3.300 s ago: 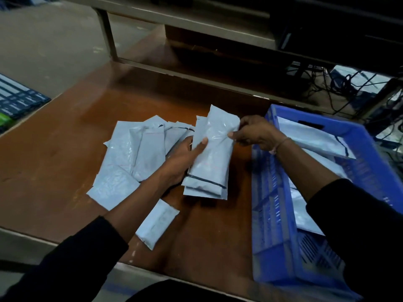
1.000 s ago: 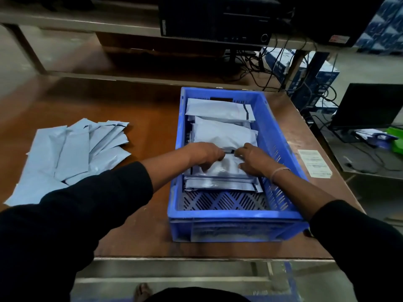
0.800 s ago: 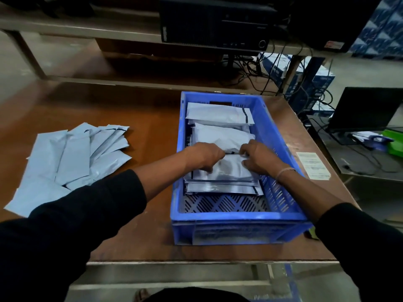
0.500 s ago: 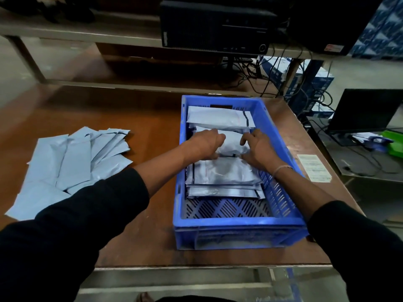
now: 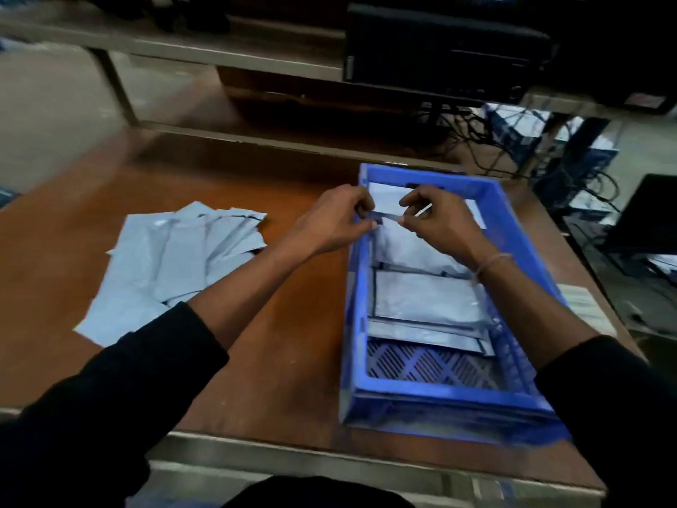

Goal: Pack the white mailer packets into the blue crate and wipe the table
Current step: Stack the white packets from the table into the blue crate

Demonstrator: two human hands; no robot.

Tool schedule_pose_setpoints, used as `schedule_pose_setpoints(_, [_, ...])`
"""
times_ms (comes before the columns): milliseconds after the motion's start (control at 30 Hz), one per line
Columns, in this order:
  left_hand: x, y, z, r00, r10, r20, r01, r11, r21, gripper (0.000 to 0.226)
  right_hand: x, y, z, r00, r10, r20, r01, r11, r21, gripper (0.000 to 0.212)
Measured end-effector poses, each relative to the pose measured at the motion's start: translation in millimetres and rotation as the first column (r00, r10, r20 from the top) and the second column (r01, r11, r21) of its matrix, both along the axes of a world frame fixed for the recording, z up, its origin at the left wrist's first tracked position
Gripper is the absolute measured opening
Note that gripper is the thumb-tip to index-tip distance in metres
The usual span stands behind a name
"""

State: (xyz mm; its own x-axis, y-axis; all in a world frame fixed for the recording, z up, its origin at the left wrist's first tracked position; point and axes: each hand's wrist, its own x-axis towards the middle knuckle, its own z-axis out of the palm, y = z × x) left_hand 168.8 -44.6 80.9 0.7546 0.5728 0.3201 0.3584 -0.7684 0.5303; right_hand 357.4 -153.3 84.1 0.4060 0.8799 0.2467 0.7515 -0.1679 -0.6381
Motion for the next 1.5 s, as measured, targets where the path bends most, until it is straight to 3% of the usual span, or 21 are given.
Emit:
schedule_pose_setpoints(200, [-104, 53, -22, 0.972, 0.233, 0.018, -0.218, 0.929, -0.298, 0.028, -80, 74, 9, 0.966, 0.189, -0.179, -0.2, 0.979, -0.045, 0.019])
schedule_pose_setpoints(333, [-169, 84, -48, 0.923, 0.385, -0.027, -0.37, 0.864, -0.342, 0.027, -139, 127, -6, 0.928, 0.248, -0.279, -0.325, 0.903, -0.282, 0.016])
schedule_pose_setpoints(400, [-198, 97, -62, 0.894, 0.444, -0.053, -0.431, 0.823, -0.369, 0.026, -166, 150, -18, 0.894, 0.242, -0.376, -0.39, 0.833, -0.392, 0.009])
schedule_pose_setpoints(500, [-235, 113, -78, 0.862, 0.497, -0.102, -0.492, 0.768, -0.41, 0.025, -200, 180, -45, 0.884, 0.17, -0.436, -0.405, 0.745, -0.53, 0.018])
schedule_pose_setpoints(600, [-260, 124, -91, 0.847, 0.519, -0.111, -0.509, 0.734, -0.45, 0.025, -222, 205, -78, 0.911, 0.068, -0.406, -0.314, 0.755, -0.577, 0.023])
schedule_pose_setpoints(733, [-275, 135, -107, 0.863, 0.49, -0.118, -0.479, 0.724, -0.497, 0.023, -237, 212, -106, 0.978, 0.056, -0.2, -0.172, 0.756, -0.631, 0.044])
schedule_pose_setpoints(800, [-277, 141, -113, 0.873, 0.474, -0.117, -0.46, 0.721, -0.519, 0.023, -239, 213, -113, 0.947, -0.029, -0.32, -0.193, 0.744, -0.64, 0.052])
schedule_pose_setpoints(900, [-273, 150, -117, 0.892, 0.44, -0.1, -0.423, 0.737, -0.527, 0.024, -234, 218, -111, 0.9, -0.158, -0.406, -0.179, 0.716, -0.675, 0.03])
schedule_pose_setpoints(1000, [-263, 160, -117, 0.915, 0.4, -0.058, -0.364, 0.752, -0.55, 0.025, -219, 225, -97, 0.881, -0.221, -0.418, -0.151, 0.705, -0.693, 0.023])
schedule_pose_setpoints(1133, [-242, 167, -114, 0.946, 0.325, -0.013, -0.265, 0.748, -0.608, 0.04, -185, 232, -59, 0.936, -0.124, -0.329, -0.154, 0.698, -0.7, 0.017])
schedule_pose_setpoints(1233, [-228, 169, -112, 0.965, 0.262, 0.03, -0.157, 0.664, -0.731, 0.056, -165, 242, -26, 0.978, -0.011, -0.207, -0.15, 0.654, -0.741, 0.006])
schedule_pose_setpoints(1333, [-217, 165, -110, 0.982, 0.167, 0.087, -0.016, 0.533, -0.846, 0.057, -160, 251, -8, 0.955, 0.054, -0.29, -0.254, 0.648, -0.718, 0.022])
schedule_pose_setpoints(1400, [-214, 160, -106, 0.983, 0.128, 0.128, 0.051, 0.478, -0.877, 0.048, -165, 256, -6, 0.912, 0.063, -0.405, -0.327, 0.708, -0.626, 0.023])
schedule_pose_setpoints(1500, [-220, 160, -104, 0.971, 0.188, 0.147, 0.028, 0.523, -0.852, 0.039, -181, 267, -21, 0.828, 0.008, -0.561, -0.323, 0.825, -0.464, 0.024])
